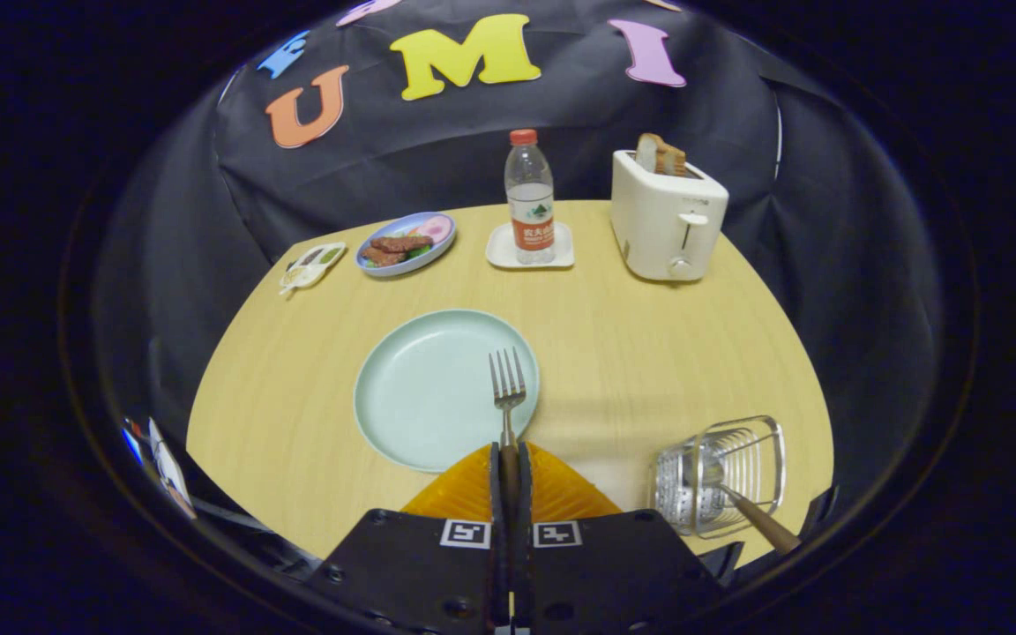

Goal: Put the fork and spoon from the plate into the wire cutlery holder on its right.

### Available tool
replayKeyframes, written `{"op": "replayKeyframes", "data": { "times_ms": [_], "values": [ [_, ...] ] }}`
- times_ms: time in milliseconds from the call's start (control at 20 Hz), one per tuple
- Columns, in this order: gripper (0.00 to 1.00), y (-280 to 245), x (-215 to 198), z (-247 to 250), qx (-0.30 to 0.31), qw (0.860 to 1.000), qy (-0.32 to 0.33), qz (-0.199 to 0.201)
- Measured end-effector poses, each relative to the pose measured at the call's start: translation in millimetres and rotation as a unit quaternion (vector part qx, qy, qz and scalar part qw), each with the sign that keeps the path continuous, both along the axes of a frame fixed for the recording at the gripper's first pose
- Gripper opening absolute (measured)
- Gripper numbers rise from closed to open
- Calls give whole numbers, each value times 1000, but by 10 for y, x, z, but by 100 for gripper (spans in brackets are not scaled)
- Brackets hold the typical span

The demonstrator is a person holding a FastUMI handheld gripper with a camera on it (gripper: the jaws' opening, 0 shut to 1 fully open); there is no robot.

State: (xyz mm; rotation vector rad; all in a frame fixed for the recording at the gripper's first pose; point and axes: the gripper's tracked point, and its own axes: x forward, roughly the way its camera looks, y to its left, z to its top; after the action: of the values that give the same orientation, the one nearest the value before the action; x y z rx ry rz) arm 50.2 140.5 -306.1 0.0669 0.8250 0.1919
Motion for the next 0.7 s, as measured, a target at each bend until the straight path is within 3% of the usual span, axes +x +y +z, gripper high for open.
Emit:
{"op": "replayKeyframes", "data": {
  "times_ms": [700],
  "values": [
    [3,-1274,-662,244,8,998,35,-46]
  ]
}}
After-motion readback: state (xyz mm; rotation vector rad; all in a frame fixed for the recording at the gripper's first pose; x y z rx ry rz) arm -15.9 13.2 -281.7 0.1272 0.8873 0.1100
